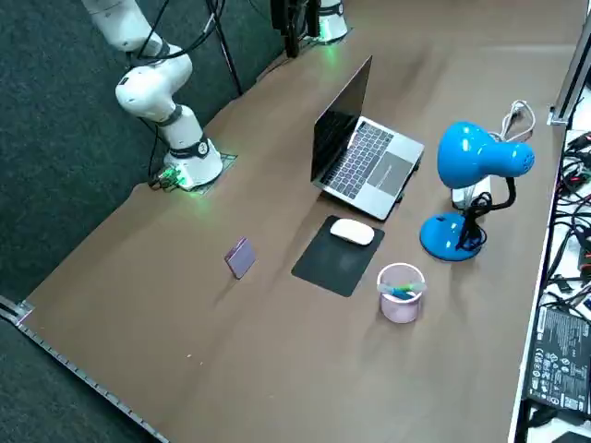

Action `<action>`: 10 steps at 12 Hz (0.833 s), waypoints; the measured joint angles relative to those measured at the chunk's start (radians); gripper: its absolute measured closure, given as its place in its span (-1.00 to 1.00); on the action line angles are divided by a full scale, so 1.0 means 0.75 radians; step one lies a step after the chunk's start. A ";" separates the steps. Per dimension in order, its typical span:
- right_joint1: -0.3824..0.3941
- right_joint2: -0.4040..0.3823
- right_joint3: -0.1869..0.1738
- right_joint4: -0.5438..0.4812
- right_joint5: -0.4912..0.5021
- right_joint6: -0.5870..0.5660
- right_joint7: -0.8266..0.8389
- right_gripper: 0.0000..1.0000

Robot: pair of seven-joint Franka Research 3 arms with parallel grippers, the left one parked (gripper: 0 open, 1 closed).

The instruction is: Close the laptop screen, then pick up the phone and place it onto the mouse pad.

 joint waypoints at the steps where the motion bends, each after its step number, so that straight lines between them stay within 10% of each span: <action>1: 0.022 0.006 0.002 -0.021 0.003 -0.001 0.015 -0.99; 10: 0.085 0.030 0.009 -0.323 0.155 0.193 0.126 0.96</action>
